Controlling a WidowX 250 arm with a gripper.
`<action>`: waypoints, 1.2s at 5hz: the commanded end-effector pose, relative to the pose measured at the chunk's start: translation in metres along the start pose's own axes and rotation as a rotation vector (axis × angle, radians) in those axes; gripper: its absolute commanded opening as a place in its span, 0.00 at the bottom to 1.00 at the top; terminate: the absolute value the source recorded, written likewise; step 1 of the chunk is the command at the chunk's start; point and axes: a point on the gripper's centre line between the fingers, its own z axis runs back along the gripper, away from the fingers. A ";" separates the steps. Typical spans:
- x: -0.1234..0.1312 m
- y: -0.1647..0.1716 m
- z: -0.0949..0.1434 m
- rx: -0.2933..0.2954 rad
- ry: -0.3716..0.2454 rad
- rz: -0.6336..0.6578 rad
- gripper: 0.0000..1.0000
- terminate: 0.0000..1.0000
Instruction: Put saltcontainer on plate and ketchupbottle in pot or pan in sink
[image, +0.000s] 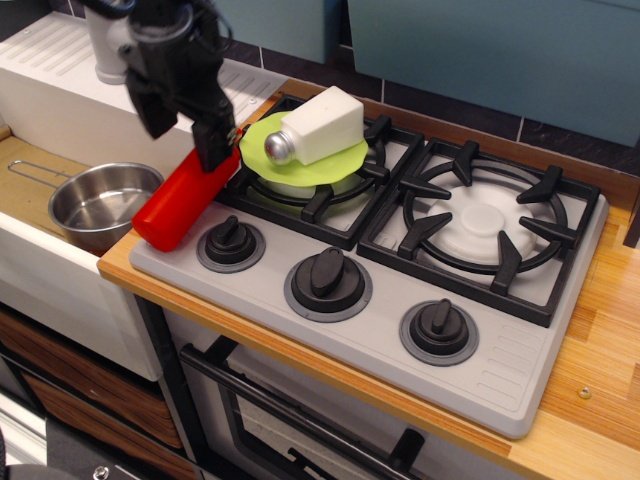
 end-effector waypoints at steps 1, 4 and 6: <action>-0.003 -0.003 -0.001 -0.016 -0.045 0.009 1.00 0.00; -0.008 -0.018 -0.018 -0.141 -0.096 0.037 1.00 0.00; -0.008 -0.021 -0.002 -0.216 -0.081 0.058 0.00 0.00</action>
